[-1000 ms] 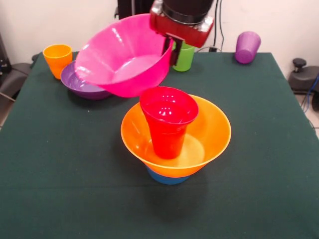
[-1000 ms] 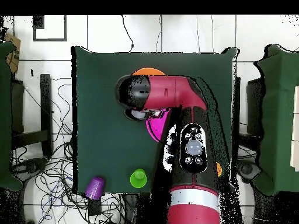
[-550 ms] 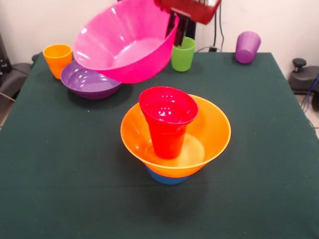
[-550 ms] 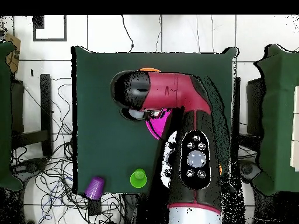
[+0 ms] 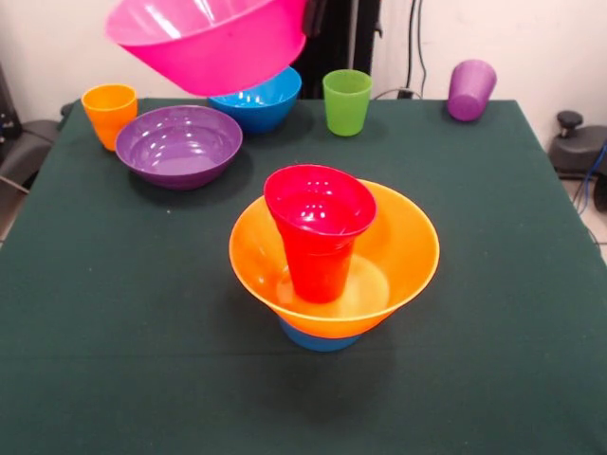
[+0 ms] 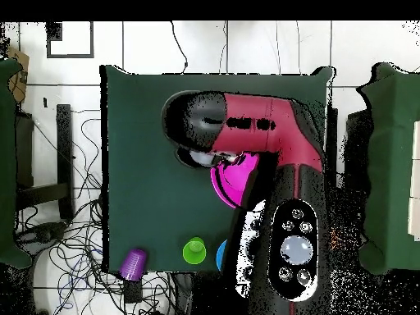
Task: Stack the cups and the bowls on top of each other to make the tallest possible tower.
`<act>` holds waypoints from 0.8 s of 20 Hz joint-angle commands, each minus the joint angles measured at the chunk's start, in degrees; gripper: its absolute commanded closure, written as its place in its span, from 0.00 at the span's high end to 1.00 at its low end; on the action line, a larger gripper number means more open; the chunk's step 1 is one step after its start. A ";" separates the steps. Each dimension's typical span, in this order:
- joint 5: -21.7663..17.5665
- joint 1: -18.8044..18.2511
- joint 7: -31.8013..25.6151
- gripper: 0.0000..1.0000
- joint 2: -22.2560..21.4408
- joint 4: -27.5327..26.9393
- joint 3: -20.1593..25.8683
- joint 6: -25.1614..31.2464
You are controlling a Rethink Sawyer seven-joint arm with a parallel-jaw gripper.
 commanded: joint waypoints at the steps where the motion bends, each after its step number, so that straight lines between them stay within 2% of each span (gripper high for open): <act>1: 2.18 1.36 7.73 0.00 3.92 -9.46 3.43 11.52; 3: 2.74 2.21 10.40 0.00 5.81 -11.47 3.29 10.54; 5: 1.35 2.84 10.67 0.00 8.55 -14.83 2.93 9.71; 8: 2.09 2.81 11.71 0.00 13.14 -19.11 3.45 7.66; 14: 3.35 3.58 13.40 0.00 18.01 -27.49 2.60 12.56; 16: 3.82 3.94 14.02 0.00 19.34 -29.15 2.19 12.57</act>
